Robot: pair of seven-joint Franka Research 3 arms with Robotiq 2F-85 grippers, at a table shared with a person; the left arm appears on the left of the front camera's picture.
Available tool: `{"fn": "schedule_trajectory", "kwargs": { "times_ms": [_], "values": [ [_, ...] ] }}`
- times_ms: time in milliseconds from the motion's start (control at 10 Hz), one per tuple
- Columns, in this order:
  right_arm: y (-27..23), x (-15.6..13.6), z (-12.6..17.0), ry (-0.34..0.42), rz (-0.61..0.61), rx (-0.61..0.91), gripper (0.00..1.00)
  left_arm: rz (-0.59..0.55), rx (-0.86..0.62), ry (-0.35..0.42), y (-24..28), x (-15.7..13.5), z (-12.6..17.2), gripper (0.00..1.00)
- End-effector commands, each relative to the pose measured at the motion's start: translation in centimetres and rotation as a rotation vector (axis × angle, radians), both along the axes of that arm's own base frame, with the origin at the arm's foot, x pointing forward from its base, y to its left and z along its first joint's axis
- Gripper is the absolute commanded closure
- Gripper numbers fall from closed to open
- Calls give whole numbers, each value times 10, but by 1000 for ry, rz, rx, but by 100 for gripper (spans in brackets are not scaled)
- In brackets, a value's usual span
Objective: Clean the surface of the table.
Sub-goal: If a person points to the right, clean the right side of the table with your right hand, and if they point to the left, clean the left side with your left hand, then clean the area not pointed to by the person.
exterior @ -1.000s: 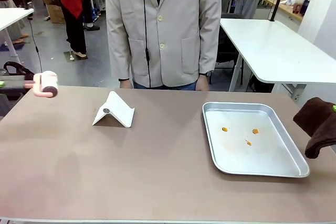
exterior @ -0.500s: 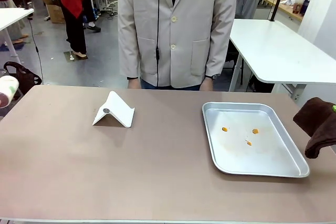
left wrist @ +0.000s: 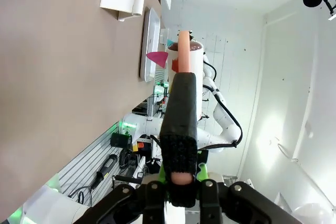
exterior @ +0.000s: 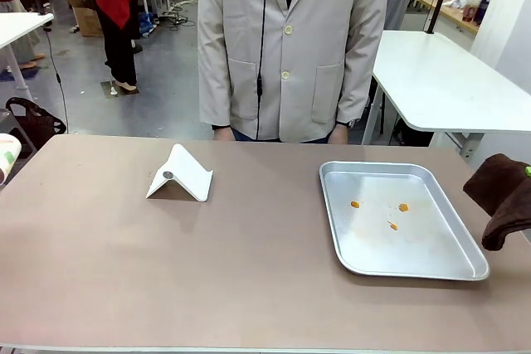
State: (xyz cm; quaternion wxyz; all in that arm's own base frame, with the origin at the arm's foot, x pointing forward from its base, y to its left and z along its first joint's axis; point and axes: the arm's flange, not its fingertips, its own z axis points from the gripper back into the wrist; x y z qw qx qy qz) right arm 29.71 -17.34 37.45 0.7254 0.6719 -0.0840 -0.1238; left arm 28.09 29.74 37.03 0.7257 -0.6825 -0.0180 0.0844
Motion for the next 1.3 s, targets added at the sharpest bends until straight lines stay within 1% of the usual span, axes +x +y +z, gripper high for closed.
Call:
{"fn": "schedule_trajectory", "kwargs": {
  "times_ms": [0,1200],
  "values": [
    [0,-2,7,15,2,-13,100,14,-9,7,0,3,6,78],
    [0,-2,7,15,2,-13,100,14,-9,7,0,3,6,78]
  ]
}}
